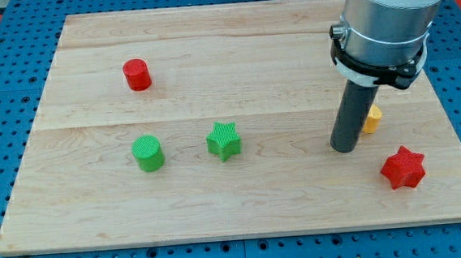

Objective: Move your arm to the top of the green star

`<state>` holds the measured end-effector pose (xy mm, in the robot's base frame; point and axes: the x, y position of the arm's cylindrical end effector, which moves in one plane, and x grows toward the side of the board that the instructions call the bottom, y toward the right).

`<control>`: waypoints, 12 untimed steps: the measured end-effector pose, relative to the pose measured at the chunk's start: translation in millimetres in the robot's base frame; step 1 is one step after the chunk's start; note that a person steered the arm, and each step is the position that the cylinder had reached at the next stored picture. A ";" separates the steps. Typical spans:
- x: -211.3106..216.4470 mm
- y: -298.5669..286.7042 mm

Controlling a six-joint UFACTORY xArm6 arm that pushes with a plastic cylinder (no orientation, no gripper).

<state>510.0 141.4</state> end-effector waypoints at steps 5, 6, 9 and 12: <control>-47.7 52.7; -47.7 52.7; -47.8 -68.7; -52.5 -160.2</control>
